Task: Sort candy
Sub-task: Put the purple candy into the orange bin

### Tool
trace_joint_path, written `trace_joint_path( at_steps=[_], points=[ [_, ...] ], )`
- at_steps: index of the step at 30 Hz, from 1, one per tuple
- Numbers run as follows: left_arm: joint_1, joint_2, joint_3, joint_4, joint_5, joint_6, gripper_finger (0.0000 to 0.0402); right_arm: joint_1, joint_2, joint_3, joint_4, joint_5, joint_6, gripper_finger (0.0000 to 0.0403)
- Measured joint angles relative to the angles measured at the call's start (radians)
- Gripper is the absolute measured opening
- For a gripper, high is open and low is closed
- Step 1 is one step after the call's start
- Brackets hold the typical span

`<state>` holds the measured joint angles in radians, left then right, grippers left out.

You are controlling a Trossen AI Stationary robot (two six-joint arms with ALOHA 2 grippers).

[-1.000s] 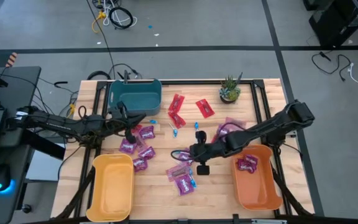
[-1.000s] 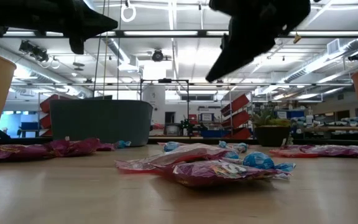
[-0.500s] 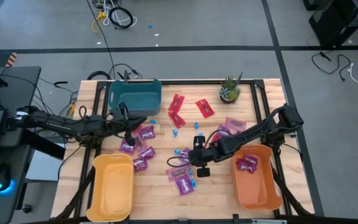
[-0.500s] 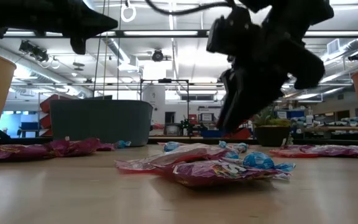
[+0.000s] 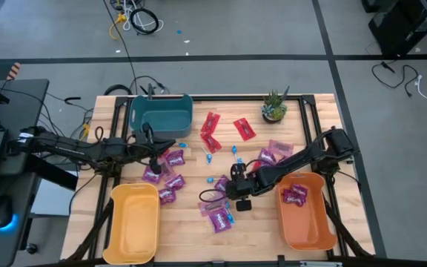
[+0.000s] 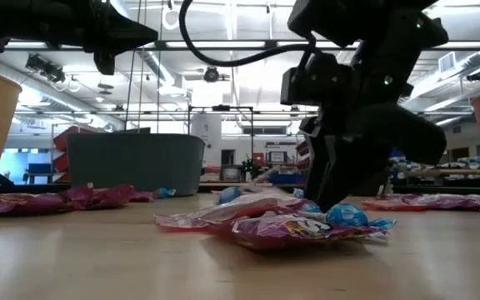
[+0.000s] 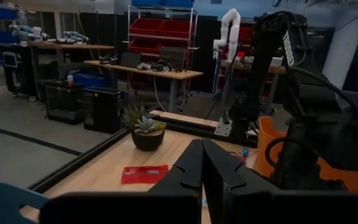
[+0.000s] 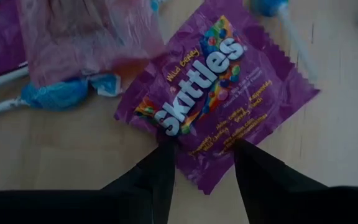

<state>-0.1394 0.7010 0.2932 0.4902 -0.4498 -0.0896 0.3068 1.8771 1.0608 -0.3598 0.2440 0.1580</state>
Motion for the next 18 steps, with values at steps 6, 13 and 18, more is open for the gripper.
trace_joint_path(
  at_steps=[6, 13, 18],
  points=[
    [0.000, 0.000, 0.000, -0.011, 0.006, -0.002, 0.0006, -0.006, 0.013, 0.003, -0.001, -0.004, 0.031, 0.0146],
    [0.000, 0.000, 0.000, -0.011, 0.011, -0.002, 0.0006, -0.019, 0.013, 0.003, 0.000, -0.034, 0.057, 0.0101],
    [0.000, 0.000, 0.000, -0.012, 0.011, -0.002, 0.0006, -0.035, 0.015, 0.003, -0.003, -0.073, 0.056, 0.0053]
  ],
)
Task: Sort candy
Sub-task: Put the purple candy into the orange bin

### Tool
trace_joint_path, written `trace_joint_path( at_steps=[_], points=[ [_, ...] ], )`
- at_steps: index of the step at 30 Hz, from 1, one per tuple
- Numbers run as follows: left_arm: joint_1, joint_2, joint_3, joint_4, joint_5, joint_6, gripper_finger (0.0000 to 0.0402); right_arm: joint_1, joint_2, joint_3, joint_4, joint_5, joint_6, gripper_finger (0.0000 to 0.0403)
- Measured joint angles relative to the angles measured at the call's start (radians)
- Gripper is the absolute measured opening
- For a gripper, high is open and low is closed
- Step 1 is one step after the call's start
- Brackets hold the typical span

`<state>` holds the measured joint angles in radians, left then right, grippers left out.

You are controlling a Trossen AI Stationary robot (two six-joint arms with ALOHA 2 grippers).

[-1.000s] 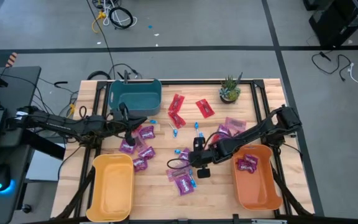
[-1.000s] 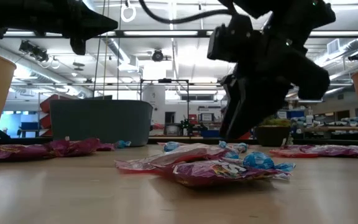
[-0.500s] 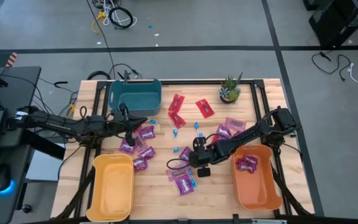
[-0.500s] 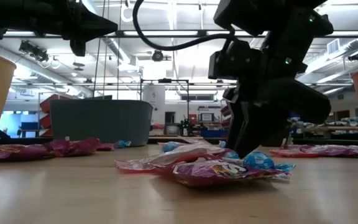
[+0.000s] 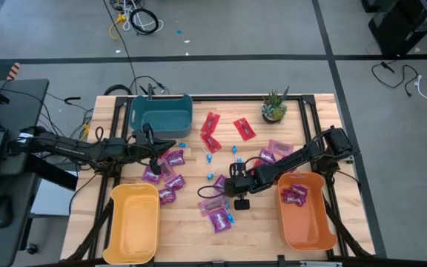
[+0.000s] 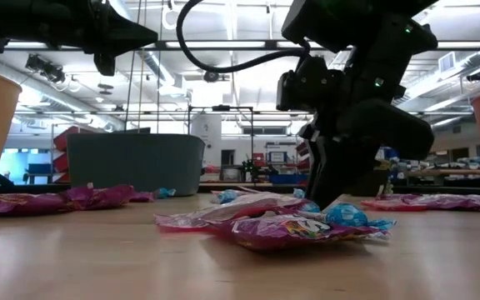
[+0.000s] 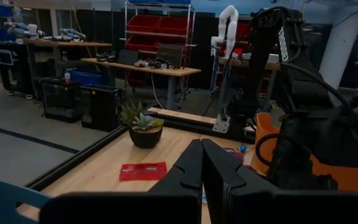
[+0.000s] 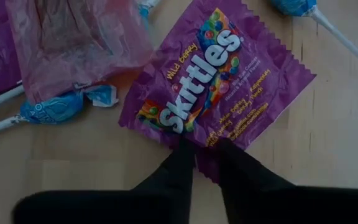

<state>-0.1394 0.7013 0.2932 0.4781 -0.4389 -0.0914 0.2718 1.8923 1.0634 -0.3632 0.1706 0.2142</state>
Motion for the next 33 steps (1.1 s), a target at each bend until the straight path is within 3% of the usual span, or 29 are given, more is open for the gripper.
trace_joint_path(
  at_steps=[5, 15, 23, 33],
  points=[
    [0.000, 0.000, 0.000, -0.002, 0.000, 0.000, 0.0006, -0.012, 0.001, -0.001, -0.003, -0.018, -0.004, 0.0006],
    [0.000, 0.000, 0.000, -0.012, 0.000, 0.000, 0.0006, -0.012, -0.016, -0.004, 0.007, -0.040, -0.021, 0.0000],
    [0.000, 0.000, 0.000, -0.031, 0.000, -0.012, 0.0006, 0.005, -0.129, -0.008, -0.029, -0.063, 0.002, 0.0001],
    [0.000, 0.000, 0.000, -0.030, 0.000, -0.018, 0.0006, 0.037, -0.191, -0.006, -0.030, -0.022, 0.017, 0.0001]
  ],
)
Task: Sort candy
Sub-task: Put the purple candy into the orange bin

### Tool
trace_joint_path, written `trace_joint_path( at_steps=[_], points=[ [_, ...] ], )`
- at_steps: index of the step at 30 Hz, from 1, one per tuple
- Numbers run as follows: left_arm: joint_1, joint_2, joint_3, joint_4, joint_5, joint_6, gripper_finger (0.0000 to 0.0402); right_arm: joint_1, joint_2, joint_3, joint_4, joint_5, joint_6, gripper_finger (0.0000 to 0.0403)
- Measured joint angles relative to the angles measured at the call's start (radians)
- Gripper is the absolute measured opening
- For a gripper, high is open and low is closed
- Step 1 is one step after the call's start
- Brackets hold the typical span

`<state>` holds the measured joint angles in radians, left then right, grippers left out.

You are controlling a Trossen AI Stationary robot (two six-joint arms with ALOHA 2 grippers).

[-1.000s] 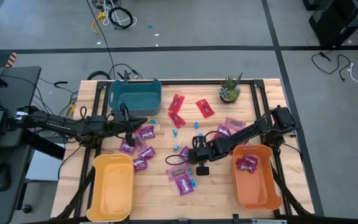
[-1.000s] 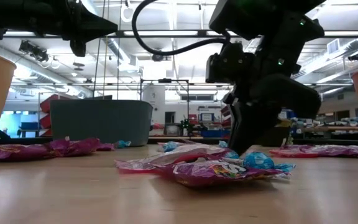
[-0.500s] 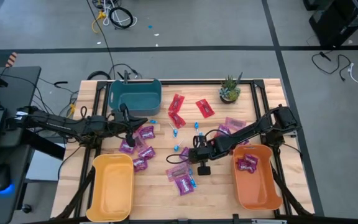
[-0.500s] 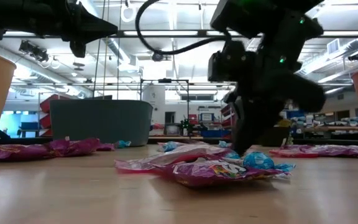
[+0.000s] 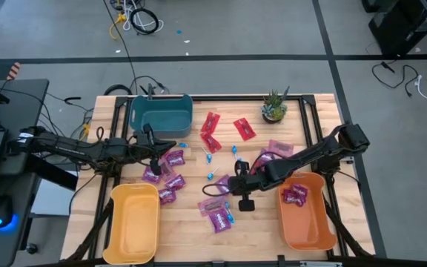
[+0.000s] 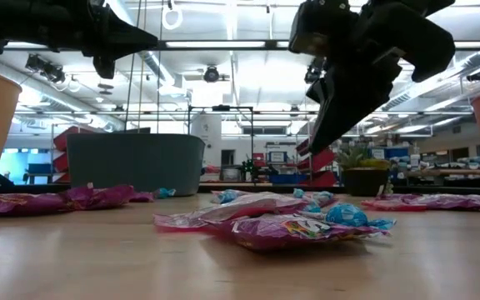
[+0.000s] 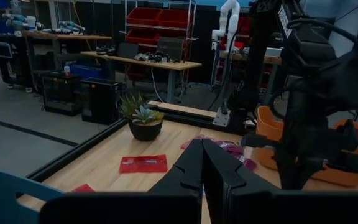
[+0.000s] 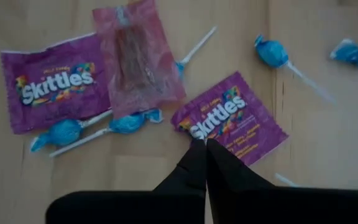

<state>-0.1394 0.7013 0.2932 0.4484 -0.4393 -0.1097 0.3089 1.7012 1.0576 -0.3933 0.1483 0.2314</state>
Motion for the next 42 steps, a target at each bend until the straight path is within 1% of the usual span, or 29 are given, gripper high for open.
trace_joint_path(
  at_steps=[5, 8, 11, 19, 24, 29, 42],
  points=[
    [0.000, 0.000, 0.000, 0.000, 0.000, 0.000, 0.0006, 0.001, 0.025, 0.001, 0.043, 0.038, -0.056, 0.0002],
    [0.000, 0.000, 0.000, -0.008, 0.000, 0.000, 0.0006, 0.006, 0.041, 0.002, 0.082, 0.064, -0.113, 0.0018],
    [0.000, 0.000, 0.000, -0.018, 0.000, 0.000, 0.0006, 0.010, 0.060, 0.002, 0.109, 0.073, -0.139, 0.0046],
    [-0.001, 0.000, 0.000, -0.021, 0.001, 0.000, 0.0006, 0.010, 0.085, 0.002, 0.114, 0.079, -0.095, 0.0134],
    [-0.001, 0.000, 0.000, -0.020, 0.004, 0.000, 0.0006, 0.010, 0.111, 0.002, 0.117, 0.078, -0.092, 0.0168],
    [-0.001, 0.000, 0.000, -0.020, 0.004, 0.000, 0.0006, 0.010, 0.127, 0.002, 0.113, 0.074, -0.089, 0.0179],
    [-0.001, 0.000, 0.000, -0.018, 0.004, 0.000, 0.0006, 0.005, 0.147, -0.022, 0.093, 0.066, -0.040, 0.0180]
  ],
)
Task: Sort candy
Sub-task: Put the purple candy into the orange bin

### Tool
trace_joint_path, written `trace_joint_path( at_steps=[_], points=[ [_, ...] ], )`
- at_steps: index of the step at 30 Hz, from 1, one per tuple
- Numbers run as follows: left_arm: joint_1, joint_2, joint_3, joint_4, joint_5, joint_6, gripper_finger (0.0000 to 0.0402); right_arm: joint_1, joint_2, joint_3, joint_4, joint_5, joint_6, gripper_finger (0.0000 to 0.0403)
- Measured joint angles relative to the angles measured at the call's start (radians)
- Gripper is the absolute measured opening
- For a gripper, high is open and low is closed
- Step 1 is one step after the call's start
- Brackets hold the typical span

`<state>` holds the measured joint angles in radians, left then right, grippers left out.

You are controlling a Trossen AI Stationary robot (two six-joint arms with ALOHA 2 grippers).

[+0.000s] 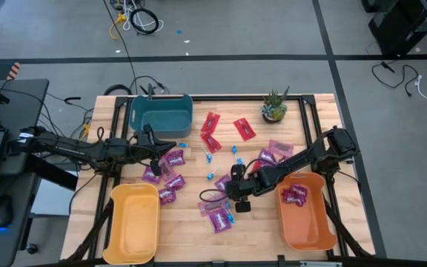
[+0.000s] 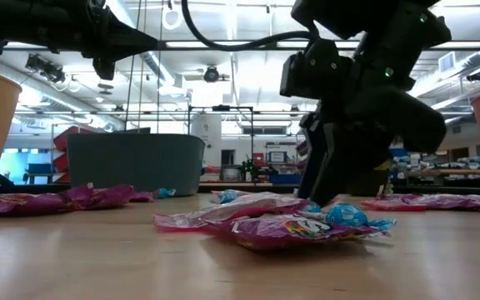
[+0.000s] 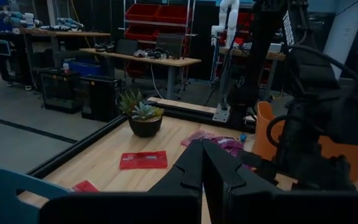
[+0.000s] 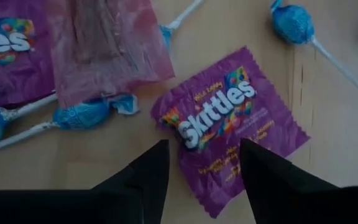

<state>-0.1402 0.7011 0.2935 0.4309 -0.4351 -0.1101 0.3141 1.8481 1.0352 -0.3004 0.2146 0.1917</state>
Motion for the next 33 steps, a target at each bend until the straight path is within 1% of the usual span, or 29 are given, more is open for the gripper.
trace_joint_path(
  at_steps=[9, 14, 20, 26, 28, 33],
  points=[
    [0.000, 0.000, 0.000, 0.000, 0.000, 0.000, 0.0006, -0.017, -0.001, -0.026, 0.004, -0.009, 0.029, 0.0164],
    [0.000, 0.000, 0.000, -0.001, 0.000, 0.000, 0.0006, -0.028, -0.003, -0.042, 0.025, -0.035, 0.029, 0.0145],
    [0.000, 0.000, 0.000, -0.003, 0.000, 0.000, 0.0006, -0.047, -0.005, -0.058, 0.049, -0.062, 0.032, 0.0096],
    [0.000, 0.000, 0.000, -0.003, 0.000, 0.000, 0.0006, -0.073, -0.005, -0.058, 0.054, -0.068, 0.040, 0.0018],
    [0.000, 0.000, 0.000, -0.003, 0.000, 0.000, 0.0006, -0.074, -0.005, -0.058, 0.058, -0.068, 0.030, 0.0008],
    [0.000, 0.000, 0.000, -0.003, 0.000, 0.000, 0.0006, -0.074, -0.008, -0.061, 0.085, -0.073, 0.015, 0.0002]
  ],
)
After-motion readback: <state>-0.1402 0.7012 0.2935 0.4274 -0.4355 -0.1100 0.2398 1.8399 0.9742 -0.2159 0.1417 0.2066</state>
